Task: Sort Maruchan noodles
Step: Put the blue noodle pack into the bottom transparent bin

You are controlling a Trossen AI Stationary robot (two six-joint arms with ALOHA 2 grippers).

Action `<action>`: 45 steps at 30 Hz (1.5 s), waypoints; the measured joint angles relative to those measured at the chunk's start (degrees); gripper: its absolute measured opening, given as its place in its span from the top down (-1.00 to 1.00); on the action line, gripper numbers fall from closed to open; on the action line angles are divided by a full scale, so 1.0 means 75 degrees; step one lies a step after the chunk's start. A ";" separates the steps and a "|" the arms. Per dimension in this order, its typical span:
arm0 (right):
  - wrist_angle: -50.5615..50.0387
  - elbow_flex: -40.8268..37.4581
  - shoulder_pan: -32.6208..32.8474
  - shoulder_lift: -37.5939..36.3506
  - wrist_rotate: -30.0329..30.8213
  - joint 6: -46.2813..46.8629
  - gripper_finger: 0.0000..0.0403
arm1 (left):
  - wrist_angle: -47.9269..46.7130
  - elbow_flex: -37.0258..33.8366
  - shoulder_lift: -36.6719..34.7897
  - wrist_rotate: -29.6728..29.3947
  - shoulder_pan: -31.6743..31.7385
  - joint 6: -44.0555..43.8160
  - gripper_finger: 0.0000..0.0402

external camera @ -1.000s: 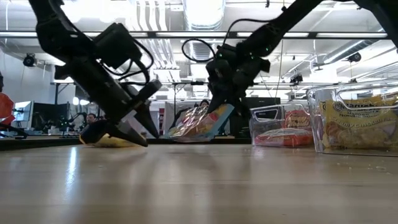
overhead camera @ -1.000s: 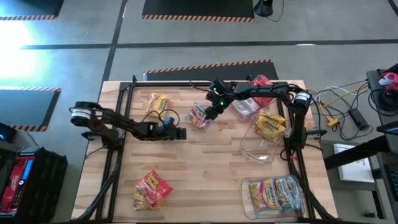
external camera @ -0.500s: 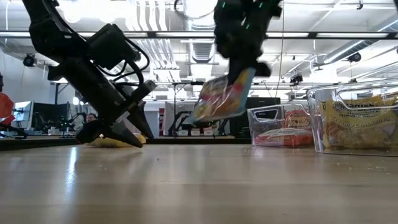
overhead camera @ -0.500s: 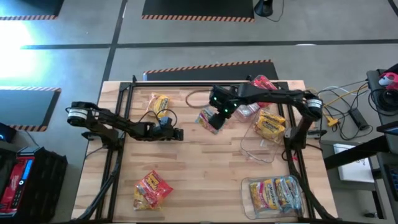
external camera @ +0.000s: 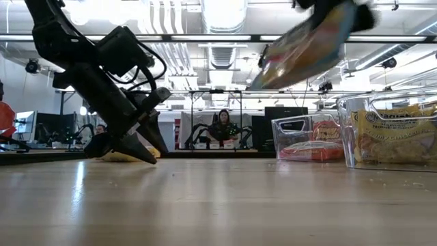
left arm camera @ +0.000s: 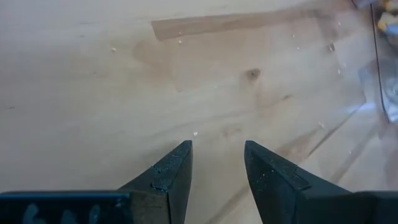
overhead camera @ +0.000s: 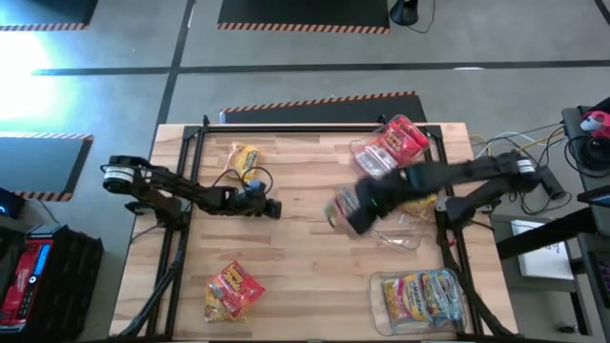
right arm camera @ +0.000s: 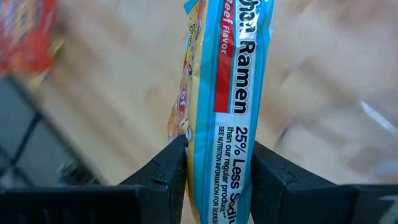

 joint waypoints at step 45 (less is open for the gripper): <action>0.0295 -0.0294 0.6106 0.1596 0.1210 0.7331 0.42 | -0.0009 0.0006 0.0015 0.0122 0.0001 0.0141 0.35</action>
